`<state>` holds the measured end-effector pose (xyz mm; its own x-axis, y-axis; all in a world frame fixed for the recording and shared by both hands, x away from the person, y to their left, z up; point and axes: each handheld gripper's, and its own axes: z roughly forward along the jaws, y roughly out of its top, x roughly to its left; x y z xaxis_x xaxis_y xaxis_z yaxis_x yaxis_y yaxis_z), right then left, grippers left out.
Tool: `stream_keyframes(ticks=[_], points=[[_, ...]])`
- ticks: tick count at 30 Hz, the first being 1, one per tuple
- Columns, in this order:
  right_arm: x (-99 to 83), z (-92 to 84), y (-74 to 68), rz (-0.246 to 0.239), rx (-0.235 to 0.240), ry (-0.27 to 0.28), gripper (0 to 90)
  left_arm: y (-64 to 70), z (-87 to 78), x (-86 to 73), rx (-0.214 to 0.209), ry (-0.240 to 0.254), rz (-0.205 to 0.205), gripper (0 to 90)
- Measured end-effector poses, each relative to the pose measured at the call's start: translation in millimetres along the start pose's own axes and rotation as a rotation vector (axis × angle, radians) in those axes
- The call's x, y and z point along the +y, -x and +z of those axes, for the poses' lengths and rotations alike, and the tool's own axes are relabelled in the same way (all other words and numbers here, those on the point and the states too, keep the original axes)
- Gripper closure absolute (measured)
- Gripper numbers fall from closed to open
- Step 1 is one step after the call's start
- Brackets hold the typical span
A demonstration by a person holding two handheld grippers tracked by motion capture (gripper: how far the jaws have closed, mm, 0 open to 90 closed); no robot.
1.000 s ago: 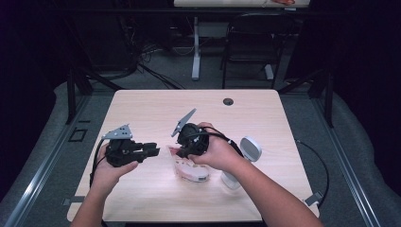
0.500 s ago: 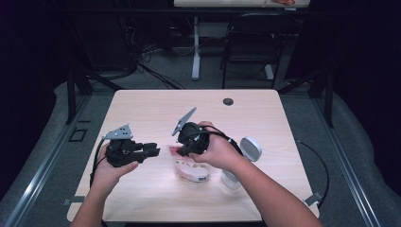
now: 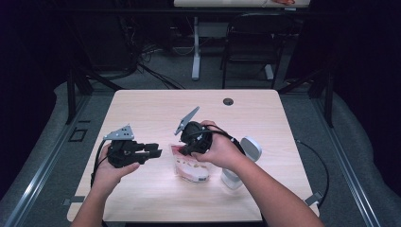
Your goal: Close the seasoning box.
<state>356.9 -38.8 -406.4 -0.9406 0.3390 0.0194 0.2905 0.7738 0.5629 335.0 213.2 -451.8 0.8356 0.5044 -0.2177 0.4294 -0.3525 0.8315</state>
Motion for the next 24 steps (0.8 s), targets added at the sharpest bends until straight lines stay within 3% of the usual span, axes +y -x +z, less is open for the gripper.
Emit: stream_keyframes(ticks=[18, 24], points=[[-7.9, -23.4, -3.7, 0.007, 0.005, 0.08, 90.0, 5.3, 11.9, -0.8, -0.025, -0.033, 0.038, 58.6], [-11.8, -32.7, -3.8, 0.0, 0.009, 0.109, 90.0, 7.4, 16.4, -1.8, -0.044, -0.014, 0.059, 53.6]])
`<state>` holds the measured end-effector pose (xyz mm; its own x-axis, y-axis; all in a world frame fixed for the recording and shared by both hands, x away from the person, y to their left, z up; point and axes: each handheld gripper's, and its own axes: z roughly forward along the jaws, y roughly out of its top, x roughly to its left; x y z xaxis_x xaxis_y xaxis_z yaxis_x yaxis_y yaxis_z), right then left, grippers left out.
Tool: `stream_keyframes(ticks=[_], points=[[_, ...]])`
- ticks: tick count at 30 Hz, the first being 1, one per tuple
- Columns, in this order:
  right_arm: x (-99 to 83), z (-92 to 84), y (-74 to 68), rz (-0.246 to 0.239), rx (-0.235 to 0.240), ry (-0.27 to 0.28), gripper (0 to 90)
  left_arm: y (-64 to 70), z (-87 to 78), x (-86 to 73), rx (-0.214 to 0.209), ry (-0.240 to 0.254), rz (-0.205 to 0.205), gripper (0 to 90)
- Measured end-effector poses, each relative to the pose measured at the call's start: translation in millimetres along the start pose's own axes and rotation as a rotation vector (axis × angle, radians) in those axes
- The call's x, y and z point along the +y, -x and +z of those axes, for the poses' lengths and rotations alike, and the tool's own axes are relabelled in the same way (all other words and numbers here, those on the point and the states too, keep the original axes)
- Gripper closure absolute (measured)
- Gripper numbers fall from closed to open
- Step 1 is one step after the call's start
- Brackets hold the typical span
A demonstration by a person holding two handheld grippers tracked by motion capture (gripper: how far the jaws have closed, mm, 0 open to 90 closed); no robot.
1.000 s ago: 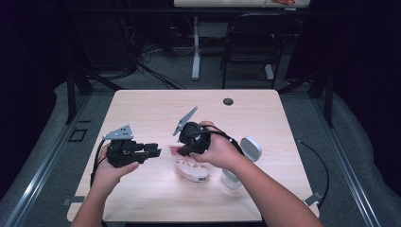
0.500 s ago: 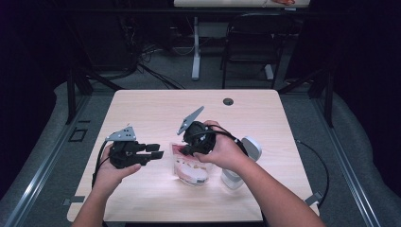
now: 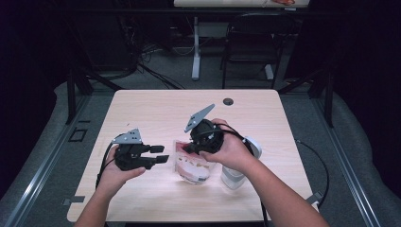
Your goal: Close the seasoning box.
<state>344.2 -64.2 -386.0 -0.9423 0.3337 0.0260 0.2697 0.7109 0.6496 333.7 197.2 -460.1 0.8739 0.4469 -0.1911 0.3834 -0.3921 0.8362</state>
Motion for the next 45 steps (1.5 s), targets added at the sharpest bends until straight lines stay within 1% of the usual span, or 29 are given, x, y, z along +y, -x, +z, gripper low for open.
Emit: stream_keyframes(ticks=[5, 7, 9, 10, 12, 14, 15, 17, 20, 22, 23, 26, 28, 29, 35, 39, 42, 45], points=[[-0.8, -4.7, -0.1, -0.003, 0.005, 0.017, 90.0, 0.3, 6.3, -2.2, -0.033, -0.003, 0.013, 50.4], [-0.2, -6.8, -0.2, -0.01, 0.003, 0.014, 90.0, 1.4, 8.6, -2.0, -0.038, -0.008, 0.024, 49.3], [0.5, -8.2, -0.5, -0.014, -0.001, 0.011, 90.0, 2.6, 9.9, -1.9, -0.037, -0.009, 0.026, 48.8], [1.0, -9.3, -1.4, -0.011, 0.001, 0.014, 90.0, 3.3, 11.2, -1.9, -0.043, -0.008, 0.028, 48.5], [3.2, -12.7, -2.3, -0.025, 0.001, 0.019, 90.0, 4.6, 13.3, -1.7, -0.053, -0.011, 0.037, 47.4], [4.8, -14.6, -3.2, -0.028, 0.005, 0.027, 90.0, 5.7, 15.8, -1.9, -0.076, -0.008, 0.038, 46.8], [6.1, -16.1, -3.6, -0.03, 0.008, 0.022, 90.0, 5.7, 16.7, -2.3, -0.085, -0.001, 0.037, 46.4], [7.6, -17.6, -4.7, -0.032, 0.005, 0.025, 90.0, 5.7, 19.6, -3.8, -0.106, 0.004, 0.025, 46.3], [11.7, -20.6, -6.5, -0.043, 0.005, 0.028, 90.0, 7.1, 24.0, -4.9, -0.098, -0.013, 0.035, 45.8], [12.5, -21.2, -6.9, -0.043, 0.012, 0.031, 90.0, 7.7, 27.7, -6.1, -0.106, -0.022, 0.045, 45.8], [14.9, -23.2, -7.6, -0.055, 0.01, 0.027, 90.0, 8.1, 29.4, -6.8, -0.109, -0.023, 0.046, 45.2], [16.3, -24.3, -8.5, -0.058, 0.014, 0.032, 90.0, 9.3, 35.2, -8.8, -0.129, -0.028, 0.048, 44.4], [16.6, -24.5, -8.7, -0.06, 0.017, 0.033, 90.0, 9.8, 36.5, -9.0, -0.129, -0.036, 0.049, 44.1], [16.8, -25.0, -8.9, -0.063, 0.016, 0.03, 90.0, 10.1, 37.9, -9.2, -0.128, -0.037, 0.056, 44.1], [17.7, -27.4, -9.0, -0.06, 0.022, 0.044, 90.0, 10.4, 47.2, -14.0, -0.147, -0.037, 0.056, 42.0], [18.5, -29.1, -9.2, -0.065, 0.021, 0.041, 90.0, 10.8, 51.2, -15.7, -0.142, -0.05, 0.058, 40.9], [18.7, -29.6, -9.3, -0.066, 0.02, 0.043, 90.0, 10.5, 55.5, -18.1, -0.154, -0.049, 0.052, 40.0], [18.6, -29.1, -9.9, -0.067, 0.022, 0.042, 90.0, 11.8, 58.2, -18.7, -0.153, -0.057, 0.064, 39.7]])
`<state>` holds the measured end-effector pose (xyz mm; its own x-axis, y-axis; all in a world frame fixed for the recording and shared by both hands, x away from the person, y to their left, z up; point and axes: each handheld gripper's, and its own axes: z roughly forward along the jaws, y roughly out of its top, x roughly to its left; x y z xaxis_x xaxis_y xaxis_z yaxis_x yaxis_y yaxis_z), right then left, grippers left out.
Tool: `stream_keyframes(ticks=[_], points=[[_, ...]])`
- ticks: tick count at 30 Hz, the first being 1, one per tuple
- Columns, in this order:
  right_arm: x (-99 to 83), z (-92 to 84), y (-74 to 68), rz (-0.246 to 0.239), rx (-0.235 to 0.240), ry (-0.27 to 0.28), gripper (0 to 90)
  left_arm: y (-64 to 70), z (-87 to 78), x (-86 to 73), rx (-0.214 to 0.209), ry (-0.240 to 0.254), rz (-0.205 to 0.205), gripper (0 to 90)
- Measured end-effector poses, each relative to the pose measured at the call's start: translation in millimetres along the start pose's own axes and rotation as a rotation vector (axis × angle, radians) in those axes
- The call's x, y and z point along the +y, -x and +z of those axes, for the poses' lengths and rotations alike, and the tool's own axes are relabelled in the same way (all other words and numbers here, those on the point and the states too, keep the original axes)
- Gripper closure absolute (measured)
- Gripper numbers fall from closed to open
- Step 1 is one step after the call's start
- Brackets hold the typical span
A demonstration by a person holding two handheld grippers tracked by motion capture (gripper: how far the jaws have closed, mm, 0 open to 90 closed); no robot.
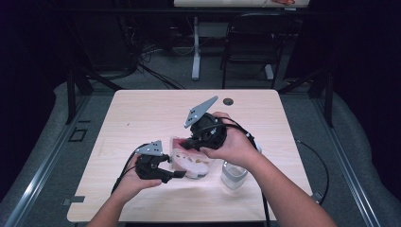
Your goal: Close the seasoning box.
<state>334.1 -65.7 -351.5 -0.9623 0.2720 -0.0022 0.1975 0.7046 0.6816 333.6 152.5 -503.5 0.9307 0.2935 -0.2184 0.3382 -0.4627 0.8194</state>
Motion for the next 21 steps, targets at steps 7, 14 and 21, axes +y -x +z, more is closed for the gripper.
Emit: stream_keyframes(ticks=[7, 14, 21], points=[[-0.4, 1.7, -0.8, -0.005, 0.002, -0.009, 90.0, -1.6, 4.9, -3.8, -0.009, 0.012, -0.002, 39.4], [-0.2, 3.2, -2.1, -0.003, 0.002, 0.003, 90.0, -2.9, 8.9, -6.6, -0.019, 0.01, -0.008, 37.9], [1.0, 3.4, -3.3, -0.011, 0.005, 0.001, 90.0, -4.2, 12.9, -9.8, -0.017, 0.004, 0.005, 38.3]])
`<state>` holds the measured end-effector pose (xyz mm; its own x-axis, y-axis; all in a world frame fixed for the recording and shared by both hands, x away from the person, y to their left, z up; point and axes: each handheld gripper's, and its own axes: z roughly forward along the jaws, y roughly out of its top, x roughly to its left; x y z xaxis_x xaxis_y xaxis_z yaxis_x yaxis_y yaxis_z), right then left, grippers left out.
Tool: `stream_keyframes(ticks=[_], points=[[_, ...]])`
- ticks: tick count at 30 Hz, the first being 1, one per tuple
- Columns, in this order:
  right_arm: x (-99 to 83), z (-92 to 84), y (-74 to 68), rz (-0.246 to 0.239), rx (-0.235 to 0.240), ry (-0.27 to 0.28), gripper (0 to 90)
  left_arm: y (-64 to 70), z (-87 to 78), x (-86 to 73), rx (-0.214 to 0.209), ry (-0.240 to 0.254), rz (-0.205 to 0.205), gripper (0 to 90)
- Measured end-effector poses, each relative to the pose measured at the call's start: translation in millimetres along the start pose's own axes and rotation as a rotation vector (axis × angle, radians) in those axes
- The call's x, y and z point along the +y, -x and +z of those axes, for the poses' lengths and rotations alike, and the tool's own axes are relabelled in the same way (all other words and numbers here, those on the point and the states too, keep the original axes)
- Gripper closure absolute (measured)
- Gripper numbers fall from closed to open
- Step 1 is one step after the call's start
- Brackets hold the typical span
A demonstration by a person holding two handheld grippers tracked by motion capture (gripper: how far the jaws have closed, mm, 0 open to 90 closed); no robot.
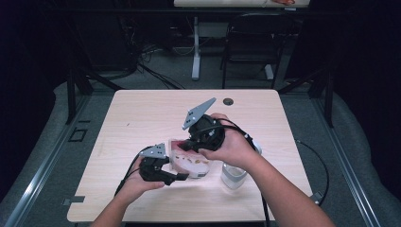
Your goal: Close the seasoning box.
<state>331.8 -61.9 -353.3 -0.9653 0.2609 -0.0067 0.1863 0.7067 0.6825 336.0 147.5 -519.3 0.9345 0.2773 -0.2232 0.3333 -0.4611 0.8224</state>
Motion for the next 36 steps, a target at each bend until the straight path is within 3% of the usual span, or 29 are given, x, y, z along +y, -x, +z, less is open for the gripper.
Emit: stream_keyframes(ticks=[14, 27, 36], points=[[-2.1, 0.7, -0.9, -0.01, 0.015, -0.004, 90.0, -0.2, -0.8, -4.7, -0.016, -0.002, 0.035, 55.5], [-8.7, -0.2, 3.5, 0.005, 0.044, -0.009, 89.7, 0.8, 0.3, -3.9, -0.05, -0.045, 0.024, 61.3], [-18.3, -1.2, 8.1, 0.024, 0.045, -0.005, 89.3, 2.1, 0.1, -1.4, -0.036, -0.095, 0.02, 61.9]])
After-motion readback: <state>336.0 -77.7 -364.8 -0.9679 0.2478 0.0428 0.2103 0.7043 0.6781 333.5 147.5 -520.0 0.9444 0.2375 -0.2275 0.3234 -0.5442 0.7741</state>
